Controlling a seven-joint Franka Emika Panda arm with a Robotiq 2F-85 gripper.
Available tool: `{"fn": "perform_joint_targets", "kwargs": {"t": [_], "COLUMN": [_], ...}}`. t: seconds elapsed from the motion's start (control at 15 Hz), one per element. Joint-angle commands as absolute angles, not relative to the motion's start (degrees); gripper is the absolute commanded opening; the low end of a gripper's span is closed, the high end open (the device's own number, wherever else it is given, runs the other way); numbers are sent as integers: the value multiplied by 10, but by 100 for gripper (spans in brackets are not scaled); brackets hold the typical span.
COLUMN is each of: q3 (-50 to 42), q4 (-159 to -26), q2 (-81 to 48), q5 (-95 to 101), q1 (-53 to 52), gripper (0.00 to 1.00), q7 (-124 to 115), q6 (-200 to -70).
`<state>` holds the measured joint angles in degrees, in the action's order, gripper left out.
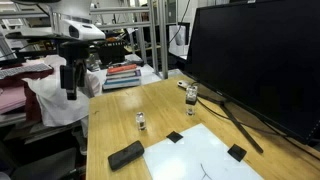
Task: Draw an "x" on the paper
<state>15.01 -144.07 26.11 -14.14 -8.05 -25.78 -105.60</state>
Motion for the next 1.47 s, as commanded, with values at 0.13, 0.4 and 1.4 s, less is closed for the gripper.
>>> {"fn": "perform_joint_targets", "kwargs": {"t": [0.13, 0.4, 1.4], "q3": [148, 148, 100], "q4": [-1440, -1440, -1439], "q2": [261, 261, 202], "q5": [-141, -141, -88], "q1": [-82, -82, 7], "gripper": [100, 100, 100], "q7": [-258, -258, -381], "q6": [-1055, -1055, -1084]}}
